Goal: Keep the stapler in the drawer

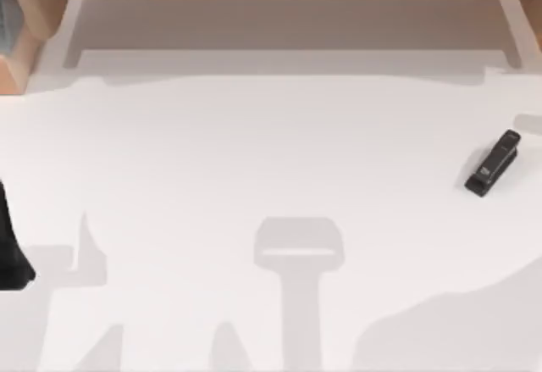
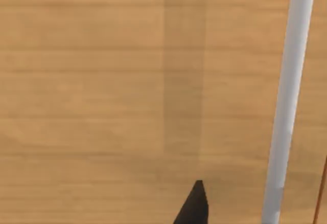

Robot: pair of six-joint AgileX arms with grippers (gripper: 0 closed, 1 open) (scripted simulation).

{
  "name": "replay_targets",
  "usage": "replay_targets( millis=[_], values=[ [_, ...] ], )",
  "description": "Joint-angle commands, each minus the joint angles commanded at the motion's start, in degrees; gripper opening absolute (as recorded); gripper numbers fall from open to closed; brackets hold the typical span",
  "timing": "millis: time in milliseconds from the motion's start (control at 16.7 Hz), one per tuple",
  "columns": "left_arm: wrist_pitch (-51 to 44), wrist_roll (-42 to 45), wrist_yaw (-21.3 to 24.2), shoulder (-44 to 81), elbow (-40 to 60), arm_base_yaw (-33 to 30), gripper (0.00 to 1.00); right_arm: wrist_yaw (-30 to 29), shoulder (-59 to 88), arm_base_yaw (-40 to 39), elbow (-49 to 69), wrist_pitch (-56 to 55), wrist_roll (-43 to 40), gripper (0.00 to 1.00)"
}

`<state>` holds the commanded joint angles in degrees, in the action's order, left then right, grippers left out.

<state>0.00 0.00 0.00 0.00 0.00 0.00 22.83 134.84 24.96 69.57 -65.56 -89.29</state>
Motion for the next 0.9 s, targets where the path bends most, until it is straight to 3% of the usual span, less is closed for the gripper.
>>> replay_targets(
  millis=[240,900],
  values=[
    [0.00,0.00,0.00,0.00,0.00,0.00,1.00,0.00,0.00,0.00,0.00,0.00,0.00,0.02],
    [0.00,0.00,0.00,0.00,0.00,0.00,1.00,0.26,-0.66,0.61,-0.94,-0.70,0.15,0.00]
  ],
)
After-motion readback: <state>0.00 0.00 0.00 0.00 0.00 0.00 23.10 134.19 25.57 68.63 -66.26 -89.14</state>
